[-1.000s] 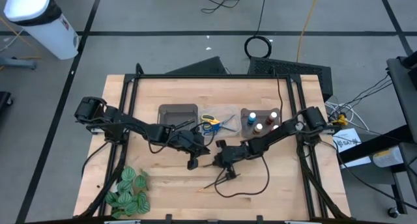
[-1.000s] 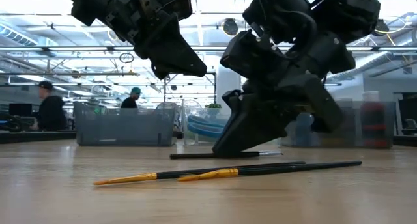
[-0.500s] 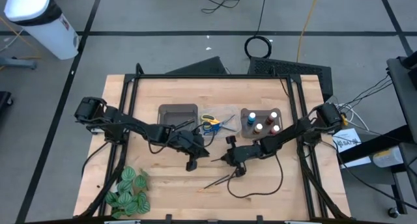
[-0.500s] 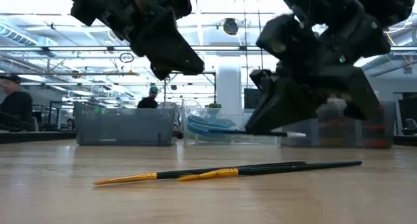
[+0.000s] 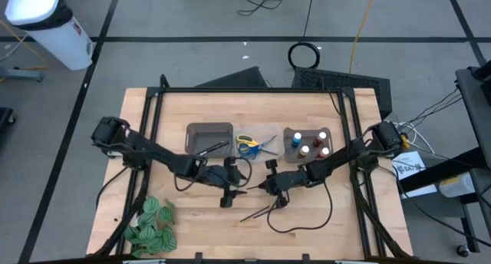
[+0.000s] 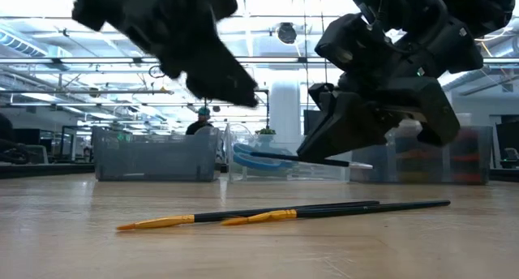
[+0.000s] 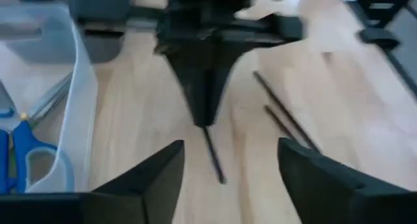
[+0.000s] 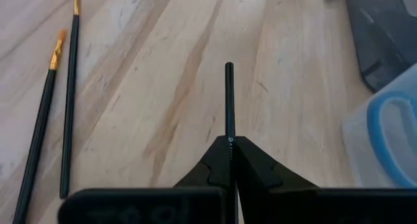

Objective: Pick & Place Paint Supplies
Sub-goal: Put the silver paint brush into the left black bin

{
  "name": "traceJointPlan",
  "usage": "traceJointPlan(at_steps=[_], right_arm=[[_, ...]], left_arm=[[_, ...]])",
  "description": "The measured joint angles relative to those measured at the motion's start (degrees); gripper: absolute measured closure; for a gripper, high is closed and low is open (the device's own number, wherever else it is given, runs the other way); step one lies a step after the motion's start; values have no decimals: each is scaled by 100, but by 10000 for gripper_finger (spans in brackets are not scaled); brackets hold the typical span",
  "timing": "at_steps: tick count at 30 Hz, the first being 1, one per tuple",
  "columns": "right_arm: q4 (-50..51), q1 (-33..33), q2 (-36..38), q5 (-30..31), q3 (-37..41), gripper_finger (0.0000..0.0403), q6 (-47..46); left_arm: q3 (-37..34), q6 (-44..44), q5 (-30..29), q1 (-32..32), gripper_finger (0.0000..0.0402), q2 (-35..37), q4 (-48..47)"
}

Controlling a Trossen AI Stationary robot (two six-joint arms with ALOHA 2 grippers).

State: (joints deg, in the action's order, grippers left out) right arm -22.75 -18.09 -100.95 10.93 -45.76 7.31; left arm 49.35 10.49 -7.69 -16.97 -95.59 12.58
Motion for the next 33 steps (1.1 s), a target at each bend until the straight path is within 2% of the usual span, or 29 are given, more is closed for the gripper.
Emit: traceJointPlan(at_steps=[5,11,20,26,33], right_arm=[[-115,0,7,202,-4,403,2],[-130,-7,9,239,-4,403,-13],[-180,-7,9,237,-7,402,-13],[-260,-7,9,239,-9,402,-9],[-283,-7,9,279,-11,402,2]], left_arm=[[0,145,-167,43,112,-732,355],[-1,52,-188,179,108,-1148,563],[1,192,-158,372,149,-1139,1405],[4,229,-18,337,184,-1139,1379],[4,204,22,293,204,-1139,1362]])
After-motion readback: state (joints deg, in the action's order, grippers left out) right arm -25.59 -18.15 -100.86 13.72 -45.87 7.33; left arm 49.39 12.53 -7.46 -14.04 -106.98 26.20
